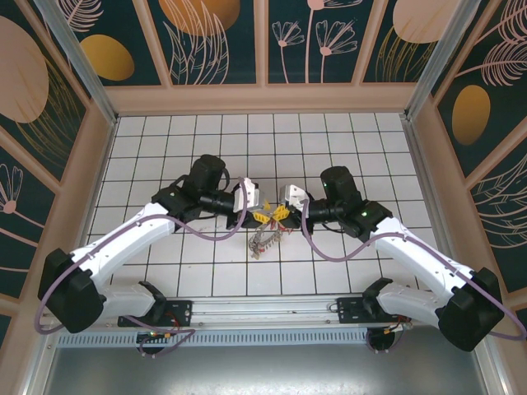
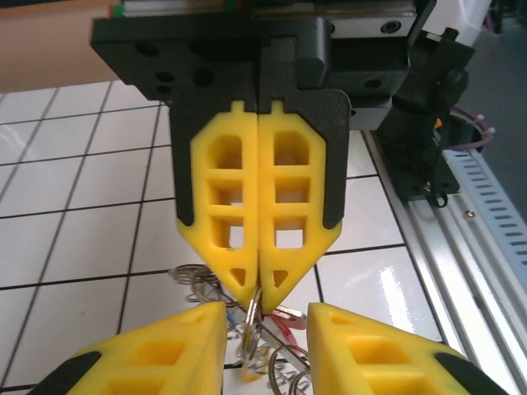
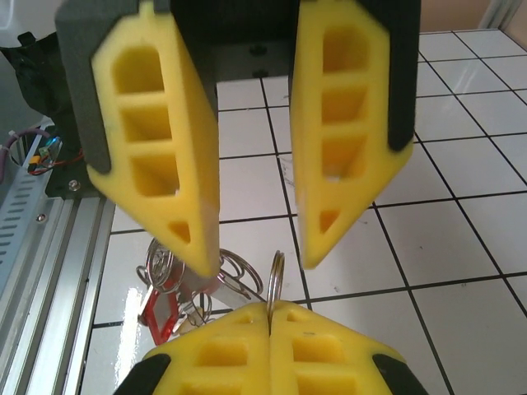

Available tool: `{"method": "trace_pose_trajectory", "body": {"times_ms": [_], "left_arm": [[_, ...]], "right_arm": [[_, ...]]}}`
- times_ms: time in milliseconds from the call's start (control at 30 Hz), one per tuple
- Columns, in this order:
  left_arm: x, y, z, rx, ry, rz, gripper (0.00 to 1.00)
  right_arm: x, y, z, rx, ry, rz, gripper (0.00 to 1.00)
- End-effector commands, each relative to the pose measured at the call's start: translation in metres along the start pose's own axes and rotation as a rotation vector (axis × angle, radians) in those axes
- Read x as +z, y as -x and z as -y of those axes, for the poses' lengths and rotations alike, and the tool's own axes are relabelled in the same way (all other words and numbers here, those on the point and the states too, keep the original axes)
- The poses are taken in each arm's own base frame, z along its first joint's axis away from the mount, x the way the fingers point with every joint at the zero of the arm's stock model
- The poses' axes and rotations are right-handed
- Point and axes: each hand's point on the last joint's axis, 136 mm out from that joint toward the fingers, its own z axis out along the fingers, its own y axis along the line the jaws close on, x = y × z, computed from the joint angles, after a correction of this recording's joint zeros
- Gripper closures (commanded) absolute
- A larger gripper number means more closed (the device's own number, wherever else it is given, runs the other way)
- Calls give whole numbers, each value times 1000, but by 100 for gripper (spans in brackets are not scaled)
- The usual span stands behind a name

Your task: Put the keys on the keyring

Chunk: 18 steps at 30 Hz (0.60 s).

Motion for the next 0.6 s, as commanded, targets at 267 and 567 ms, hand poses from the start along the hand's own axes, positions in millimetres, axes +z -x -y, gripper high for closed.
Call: {"method": "trace_pose_trajectory", "body": {"times_ms": [267, 567], "left_arm": [[6, 12, 9, -49, -109, 69, 82], [8, 6, 6, -56, -104, 28, 78]], "right_arm": [[-6, 32, -3, -75, 8, 85, 100], [-10, 35, -5, -84, 3, 90, 100]]}}
